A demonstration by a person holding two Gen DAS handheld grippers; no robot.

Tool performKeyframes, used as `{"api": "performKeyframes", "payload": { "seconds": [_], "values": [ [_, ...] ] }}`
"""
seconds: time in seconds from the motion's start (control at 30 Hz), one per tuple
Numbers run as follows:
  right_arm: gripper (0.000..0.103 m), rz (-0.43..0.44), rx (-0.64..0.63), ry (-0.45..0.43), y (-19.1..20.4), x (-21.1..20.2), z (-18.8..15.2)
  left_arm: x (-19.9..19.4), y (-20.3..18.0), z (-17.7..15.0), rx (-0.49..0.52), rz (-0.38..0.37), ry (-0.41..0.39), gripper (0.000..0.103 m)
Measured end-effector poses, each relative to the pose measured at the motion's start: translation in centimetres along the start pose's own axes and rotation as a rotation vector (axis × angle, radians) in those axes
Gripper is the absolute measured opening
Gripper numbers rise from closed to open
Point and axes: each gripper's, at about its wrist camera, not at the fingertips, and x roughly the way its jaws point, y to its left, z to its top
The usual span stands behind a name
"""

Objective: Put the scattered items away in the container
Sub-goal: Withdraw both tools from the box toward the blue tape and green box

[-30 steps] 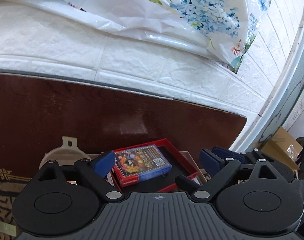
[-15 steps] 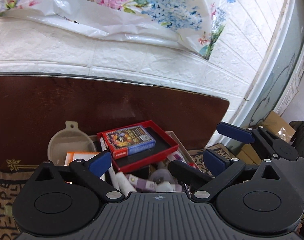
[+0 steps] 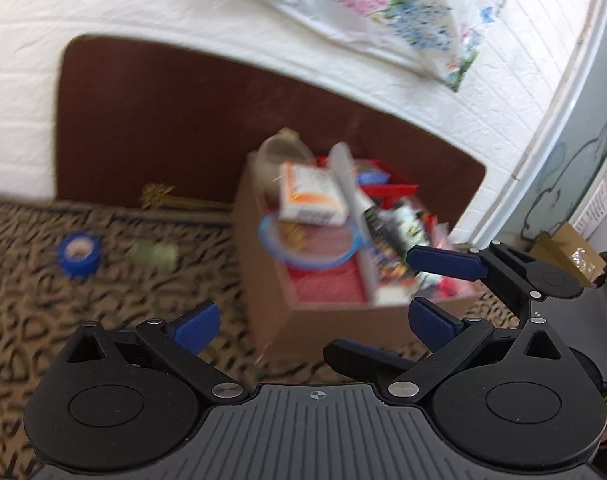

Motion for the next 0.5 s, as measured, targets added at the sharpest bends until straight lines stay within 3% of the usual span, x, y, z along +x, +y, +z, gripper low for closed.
{"api": "performKeyframes", "payload": {
  "seconds": [0.17, 0.33, 0.5],
  "values": [
    [0.102, 0.043, -0.034, 0.044, 4.0, 3.1, -1.0, -1.6, 5.4, -2.7, -0.056, 0.079, 0.009, 0.103],
    [0.102, 0.064, 0.032, 0.120, 5.5, 8.6, -1.5, -1.4, 10.7, -3.5, -0.119, 0.136, -0.005, 0.103],
    [0.102, -0.015, 0.055, 0.124, 6.2, 13.1, -1.7, 0.3, 14.6, -2.1, -0.163, 0.184, -0.044, 0.103]
  ]
}}
